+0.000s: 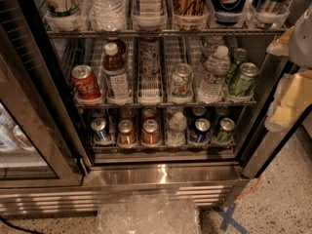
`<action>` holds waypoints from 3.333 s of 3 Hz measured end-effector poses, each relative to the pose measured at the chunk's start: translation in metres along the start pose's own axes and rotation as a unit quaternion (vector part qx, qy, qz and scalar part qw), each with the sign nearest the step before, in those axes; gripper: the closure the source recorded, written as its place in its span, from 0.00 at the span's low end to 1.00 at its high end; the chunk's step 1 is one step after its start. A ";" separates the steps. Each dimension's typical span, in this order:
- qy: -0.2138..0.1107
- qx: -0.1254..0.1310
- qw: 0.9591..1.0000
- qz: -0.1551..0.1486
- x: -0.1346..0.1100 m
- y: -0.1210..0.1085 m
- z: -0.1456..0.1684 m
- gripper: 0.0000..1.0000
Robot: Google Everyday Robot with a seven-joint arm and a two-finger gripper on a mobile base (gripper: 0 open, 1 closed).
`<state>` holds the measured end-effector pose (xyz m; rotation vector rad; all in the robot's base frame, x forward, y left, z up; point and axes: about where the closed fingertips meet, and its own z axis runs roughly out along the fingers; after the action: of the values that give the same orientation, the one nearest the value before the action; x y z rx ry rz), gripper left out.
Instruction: Pick water bottle from middle shelf of fridge
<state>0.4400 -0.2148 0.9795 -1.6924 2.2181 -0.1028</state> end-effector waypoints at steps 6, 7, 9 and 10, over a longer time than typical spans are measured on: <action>-0.204 -0.033 0.935 0.290 -0.015 0.092 0.103 0.00; -0.259 -0.010 0.911 0.321 -0.016 0.085 0.119 0.00; -0.373 0.105 0.842 0.376 -0.020 0.032 0.115 0.00; -0.382 0.119 0.835 0.379 -0.026 0.027 0.109 0.00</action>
Offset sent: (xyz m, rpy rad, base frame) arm 0.0318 0.0414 -0.1026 0.8392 -0.2832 -0.5750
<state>0.4556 -0.1663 0.8767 -0.4661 1.9304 0.4069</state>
